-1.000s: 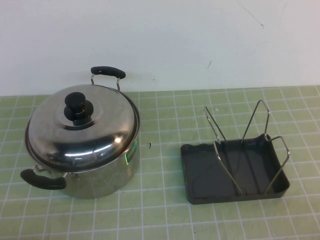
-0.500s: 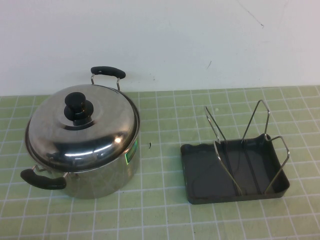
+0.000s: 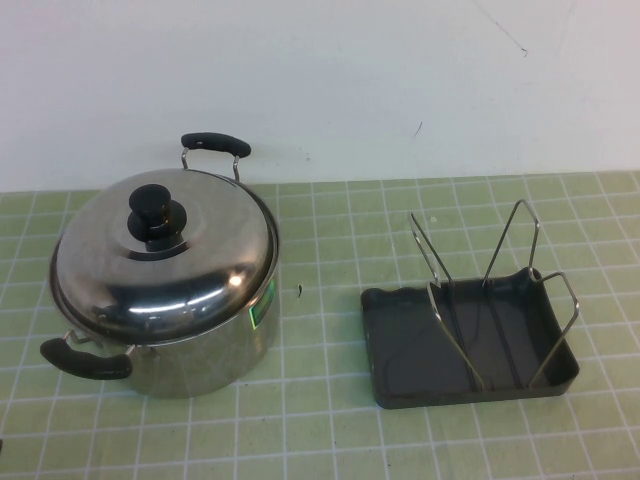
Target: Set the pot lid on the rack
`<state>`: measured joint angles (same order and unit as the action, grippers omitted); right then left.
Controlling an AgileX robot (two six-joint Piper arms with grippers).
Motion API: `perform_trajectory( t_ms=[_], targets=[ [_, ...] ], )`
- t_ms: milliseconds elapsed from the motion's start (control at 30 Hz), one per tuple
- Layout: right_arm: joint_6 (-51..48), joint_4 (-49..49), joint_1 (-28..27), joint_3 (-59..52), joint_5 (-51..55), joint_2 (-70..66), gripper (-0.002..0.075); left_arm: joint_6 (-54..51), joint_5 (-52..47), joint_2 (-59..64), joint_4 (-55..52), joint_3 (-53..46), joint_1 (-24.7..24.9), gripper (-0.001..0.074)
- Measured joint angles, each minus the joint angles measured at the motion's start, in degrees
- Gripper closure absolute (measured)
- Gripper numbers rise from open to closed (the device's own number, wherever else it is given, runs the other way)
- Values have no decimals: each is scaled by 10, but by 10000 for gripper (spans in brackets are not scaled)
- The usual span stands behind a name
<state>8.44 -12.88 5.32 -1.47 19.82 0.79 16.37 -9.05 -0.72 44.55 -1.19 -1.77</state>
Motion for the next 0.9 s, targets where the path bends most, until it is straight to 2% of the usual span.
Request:
perform_trajectory(
  t_ms=[133, 300, 400, 467, 567, 633, 733, 833, 900],
  targets=[
    [0, 0, 0, 0, 0, 0, 727, -21, 38, 0, 55, 0, 0, 737],
    [0, 0, 0, 0, 0, 0, 727, -35, 73, 0, 65, 0, 0, 737],
    [0, 0, 0, 0, 0, 0, 727, -91, 79, 4, 21, 16, 0, 737],
    [0, 0, 0, 0, 0, 0, 727, -164, 51, 26, -23, 57, 0, 737],
    [0, 0, 0, 0, 0, 0, 727, -270, 4, 100, -75, 136, 1, 737],
    [0, 0, 0, 0, 0, 0, 727, -288, -18, 153, -120, 173, 6, 737],
    [0, -1, 0, 0, 0, 0, 727, -228, -31, 229, -237, 214, 26, 737],
    [0, -1, 0, 0, 0, 0, 727, -93, 6, 284, -391, 231, 58, 722],
    [0, -1, 0, 0, 0, 0, 727, 3, 53, 314, -497, 238, 84, 675]
  ],
)
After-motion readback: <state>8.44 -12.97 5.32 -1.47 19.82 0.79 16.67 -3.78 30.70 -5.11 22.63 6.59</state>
